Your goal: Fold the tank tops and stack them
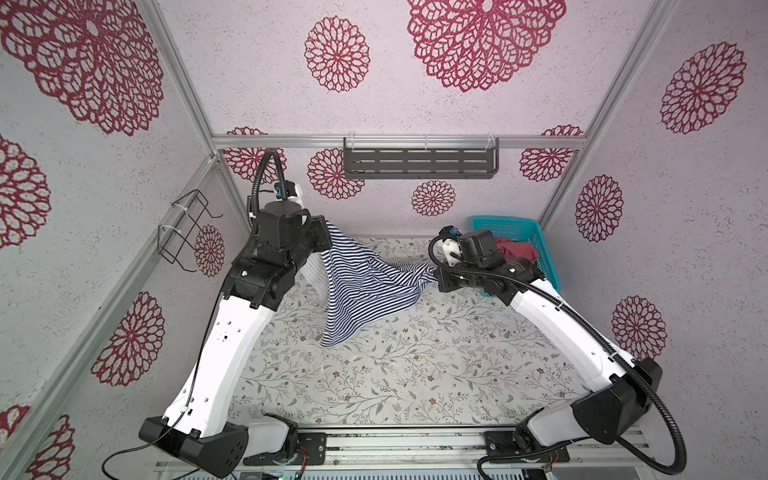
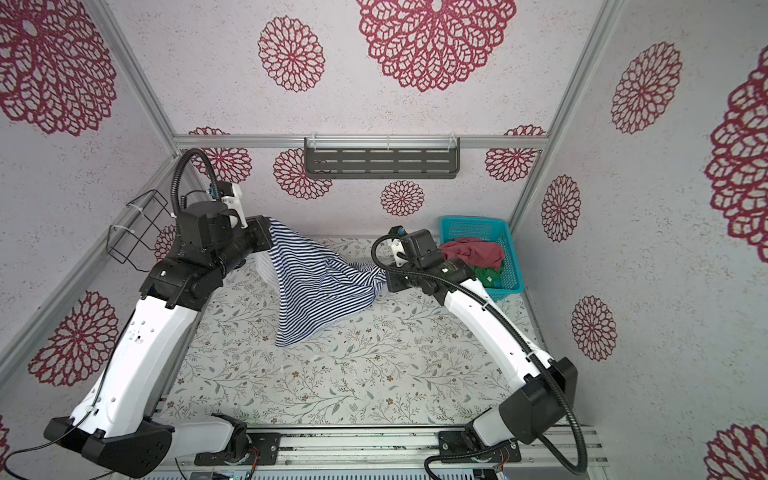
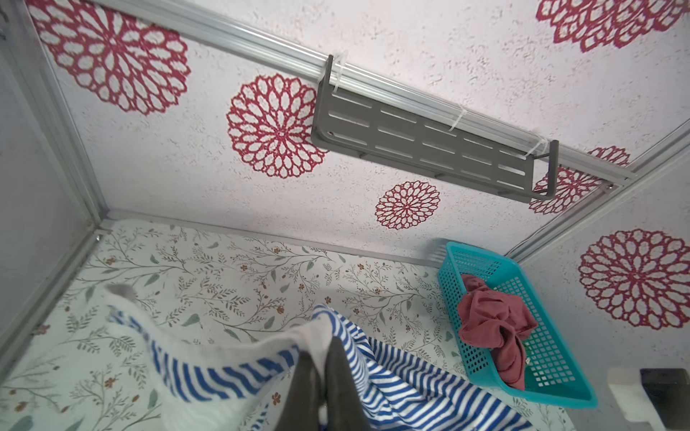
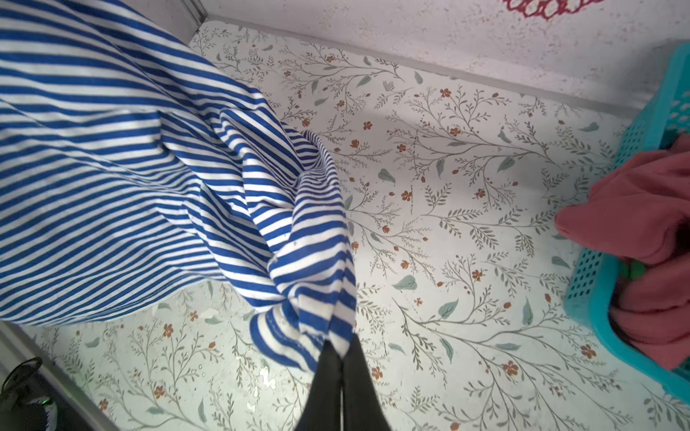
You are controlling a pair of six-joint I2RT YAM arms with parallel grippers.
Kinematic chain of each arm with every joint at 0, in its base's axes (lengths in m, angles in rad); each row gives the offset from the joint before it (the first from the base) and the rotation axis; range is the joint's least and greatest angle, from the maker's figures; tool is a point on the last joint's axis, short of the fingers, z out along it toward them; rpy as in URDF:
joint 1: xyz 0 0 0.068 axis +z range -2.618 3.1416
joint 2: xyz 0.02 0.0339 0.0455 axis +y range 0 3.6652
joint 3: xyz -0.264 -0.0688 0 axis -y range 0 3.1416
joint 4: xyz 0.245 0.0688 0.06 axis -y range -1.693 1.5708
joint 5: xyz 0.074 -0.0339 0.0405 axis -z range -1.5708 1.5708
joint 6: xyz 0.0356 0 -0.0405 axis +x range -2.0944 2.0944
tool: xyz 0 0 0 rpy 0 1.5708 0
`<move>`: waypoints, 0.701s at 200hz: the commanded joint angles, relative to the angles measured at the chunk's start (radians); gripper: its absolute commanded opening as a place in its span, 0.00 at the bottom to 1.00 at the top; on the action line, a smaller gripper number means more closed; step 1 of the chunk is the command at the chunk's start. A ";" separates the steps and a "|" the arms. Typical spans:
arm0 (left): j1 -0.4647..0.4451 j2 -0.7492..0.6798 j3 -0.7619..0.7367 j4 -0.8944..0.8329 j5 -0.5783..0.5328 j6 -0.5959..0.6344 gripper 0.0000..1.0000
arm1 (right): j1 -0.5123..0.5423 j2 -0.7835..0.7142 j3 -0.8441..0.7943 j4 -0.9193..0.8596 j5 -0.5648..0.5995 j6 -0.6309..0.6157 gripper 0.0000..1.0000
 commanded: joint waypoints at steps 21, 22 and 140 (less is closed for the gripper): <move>0.135 0.242 -0.038 -0.028 0.192 0.089 0.00 | -0.022 -0.015 -0.182 0.071 -0.077 0.073 0.00; 0.136 0.250 -0.039 -0.025 0.195 0.092 0.00 | -0.022 -0.014 -0.188 0.077 -0.078 0.077 0.00; 0.005 0.026 -0.687 0.065 0.092 -0.237 0.88 | -0.025 0.106 -0.421 0.365 -0.017 0.209 0.00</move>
